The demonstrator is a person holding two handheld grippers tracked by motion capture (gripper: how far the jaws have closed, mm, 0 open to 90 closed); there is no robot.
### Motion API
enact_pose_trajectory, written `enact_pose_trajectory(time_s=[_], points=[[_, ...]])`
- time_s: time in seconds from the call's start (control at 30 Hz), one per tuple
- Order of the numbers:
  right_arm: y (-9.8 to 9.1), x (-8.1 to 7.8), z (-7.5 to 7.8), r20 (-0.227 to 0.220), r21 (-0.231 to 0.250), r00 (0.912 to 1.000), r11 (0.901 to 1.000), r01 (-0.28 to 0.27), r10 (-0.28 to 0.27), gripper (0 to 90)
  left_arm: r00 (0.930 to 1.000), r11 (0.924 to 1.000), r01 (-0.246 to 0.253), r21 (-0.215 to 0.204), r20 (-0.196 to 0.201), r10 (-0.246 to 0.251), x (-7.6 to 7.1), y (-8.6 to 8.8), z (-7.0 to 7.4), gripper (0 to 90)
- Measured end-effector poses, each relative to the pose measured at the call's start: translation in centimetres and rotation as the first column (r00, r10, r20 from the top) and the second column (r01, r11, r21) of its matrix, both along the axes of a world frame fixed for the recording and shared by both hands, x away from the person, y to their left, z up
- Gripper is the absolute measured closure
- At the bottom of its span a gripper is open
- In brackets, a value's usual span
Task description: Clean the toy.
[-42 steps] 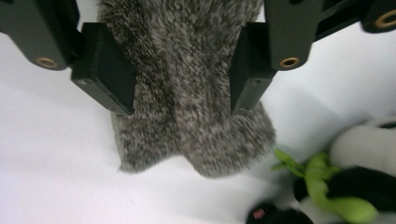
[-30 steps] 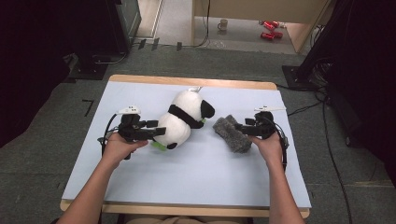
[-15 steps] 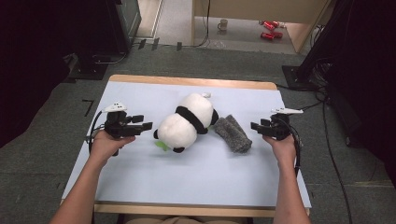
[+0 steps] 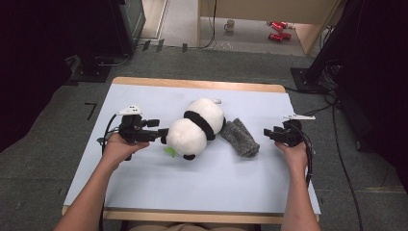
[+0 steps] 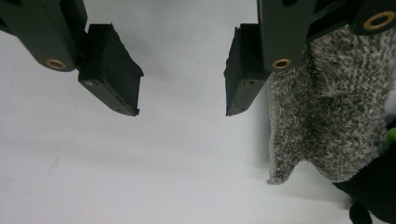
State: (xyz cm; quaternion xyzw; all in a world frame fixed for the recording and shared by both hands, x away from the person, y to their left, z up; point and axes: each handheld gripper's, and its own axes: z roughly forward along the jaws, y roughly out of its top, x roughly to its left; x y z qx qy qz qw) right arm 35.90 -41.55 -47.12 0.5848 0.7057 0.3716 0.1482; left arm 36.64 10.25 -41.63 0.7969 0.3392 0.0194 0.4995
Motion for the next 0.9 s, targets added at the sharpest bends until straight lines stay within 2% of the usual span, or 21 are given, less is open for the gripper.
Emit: enact_pose_trajectory(time_s=[0.03,0.13,0.23,0.27,0.3,0.33,0.37,0.47,0.53,0.63,0.73,0.83,0.9], points=[[0.0,0.0,0.0,-0.001,-0.003,1.0,1.0,0.0,0.0,45.5,0.9999,0.9999,0.011,0.002,0.0,-0.011,0.0,-0.3,-0.1,32.0],[0.2,0.0,-0.1,-0.008,-0.007,1.0,1.0,-0.001,0.001,45.5,0.9982,0.9987,0.051,0.006,-0.032,-0.051,0.2,-1.6,-0.6,30.0],[0.5,0.1,-0.2,-0.014,-0.018,0.9998,0.9998,-0.012,0.012,45.5,0.9946,0.9946,0.091,0.051,-0.055,-0.088,0.4,-2.9,-1.8,23.4],[0.7,0.2,-0.3,-0.019,-0.019,0.9997,0.9997,-0.015,0.014,45.5,0.9929,0.9927,0.108,0.053,-0.056,-0.105,0.4,-3.1,-2.3,21.6],[0.8,0.2,-0.3,-0.016,-0.027,0.9997,0.9994,-0.02,0.02,45.5,0.9921,0.9921,0.117,0.045,-0.05,-0.115,0.3,-3.3,-2.6,24.1],[0.9,0.2,-0.2,-0.014,-0.031,0.9997,0.9993,-0.023,0.022,45.5,0.9921,0.9915,0.121,0.048,-0.039,-0.119,0.3,-3.3,-2.7,30.4],[0.9,0.2,-0.2,-0.013,-0.03,0.9997,0.9993,-0.022,0.022,45.5,0.9934,0.991,0.114,0.069,-0.022,-0.113,0.1,-3.3,-2.8,38.9],[1.0,0.2,-0.3,-0.013,-0.035,0.9996,0.999,-0.025,0.025,45.5,0.9974,0.9933,0.069,0.093,-0.025,-0.067,-0.1,-3.3,-2.3,62.1],[1.1,0.2,-0.3,-0.018,-0.042,0.9995,0.9987,-0.028,0.027,45.5,0.9987,0.9946,0.047,0.093,-0.021,-0.045,0.0,-3.0,-2.0,69.2],[1.1,0.2,-0.4,-0.022,-0.046,0.9993,0.9985,-0.03,0.029,45.5,0.9999,0.994,0.011,0.109,0.01,-0.012,-0.1,-2.1,-1.6,73.6],[1.1,0.3,-0.4,-0.022,-0.046,0.9993,0.9984,-0.032,0.031,45.5,0.9983,0.9921,-0.047,0.116,0.039,0.043,0.1,-0.3,-0.9,74.0],[1.1,0.3,-0.5,-0.032,-0.046,0.999,0.9985,-0.031,0.03,45.5,0.9952,0.9903,-0.098,0.099,0.018,0.097,0.3,2.1,-0.6,73.5],[1.1,0.3,-0.6,-0.038,-0.05,0.9988,0.9982,-0.034,0.032,45.6,0.9945,0.9894,-0.104,0.101,0.017,0.103,0.4,3.1,-0.8,72.4]])
